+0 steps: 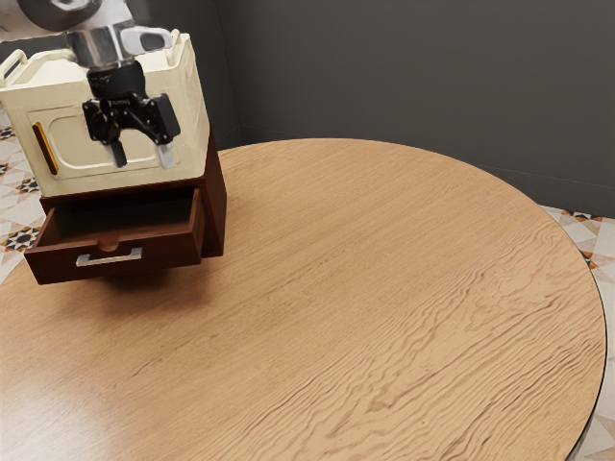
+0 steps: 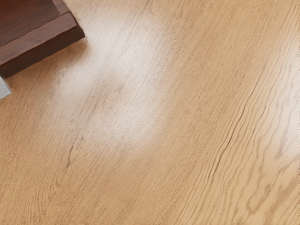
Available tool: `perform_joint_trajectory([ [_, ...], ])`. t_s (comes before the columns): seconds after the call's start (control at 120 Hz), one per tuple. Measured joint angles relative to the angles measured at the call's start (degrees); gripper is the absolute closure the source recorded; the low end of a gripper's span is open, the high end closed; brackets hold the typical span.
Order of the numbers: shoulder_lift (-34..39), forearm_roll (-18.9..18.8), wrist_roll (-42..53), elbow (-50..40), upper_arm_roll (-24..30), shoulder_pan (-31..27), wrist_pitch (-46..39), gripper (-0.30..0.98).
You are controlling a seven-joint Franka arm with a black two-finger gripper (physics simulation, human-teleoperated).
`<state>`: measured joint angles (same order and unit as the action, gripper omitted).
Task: Push the drawer handle with one arm to close the drawer
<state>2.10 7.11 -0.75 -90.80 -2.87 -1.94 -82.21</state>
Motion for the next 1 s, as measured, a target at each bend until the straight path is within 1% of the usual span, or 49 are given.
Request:
perform_joint_trajectory([
  [0.108, -1.2, -0.1, -0.4, -1.1, -0.1, 1.6, -2.5, 0.0],
  [0.142, -0.5, -0.1, -0.5, -2.3, 0.0, 1.9, -3.0, 0.0],
  [0.192, 5.2, -0.2, -1.0, -9.3, 0.9, 1.3, -3.7, 0.0],
  [0.275, 20.9, -0.4, -2.8, -27.5, 1.9, -1.2, -4.7, 0.0],
  [0.308, 28.2, -0.2, -3.6, -35.3, 3.7, -4.9, -5.3, 0.0],
  [0.333, 32.9, 0.4, -4.1, -39.7, 6.4, -8.8, -5.7, 0.01],
  [0.367, 39.4, 2.3, -4.7, -44.7, 11.6, -16.7, -5.6, 0.03],
  [0.4, 44.1, 4.3, -5.3, -48.4, 14.7, -22.6, -5.1, 0.07],
  [0.433, 47.9, 5.9, -5.9, -51.2, 16.5, -25.8, -4.5, 0.14],
  [0.475, 50.7, 7.3, -6.9, -53.5, 17.7, -27.9, -4.0, 0.24],
  [0.525, 51.0, 8.6, -8.1, -54.7, 18.6, -29.1, -4.5, 0.36],
  [0.575, 49.0, 9.4, -9.3, -55.2, 20.2, -29.6, -6.1, 0.46],
  [0.683, 42.9, 10.0, -11.6, -55.5, 21.8, -30.0, -10.6, 0.6],
  [0.817, 37.3, 8.0, -13.9, -55.6, 22.1, -30.9, -16.5, 0.68],
  [1.0, 31.1, 4.9, -16.3, -54.2, 21.9, -31.4, -24.5, 0.73],
])
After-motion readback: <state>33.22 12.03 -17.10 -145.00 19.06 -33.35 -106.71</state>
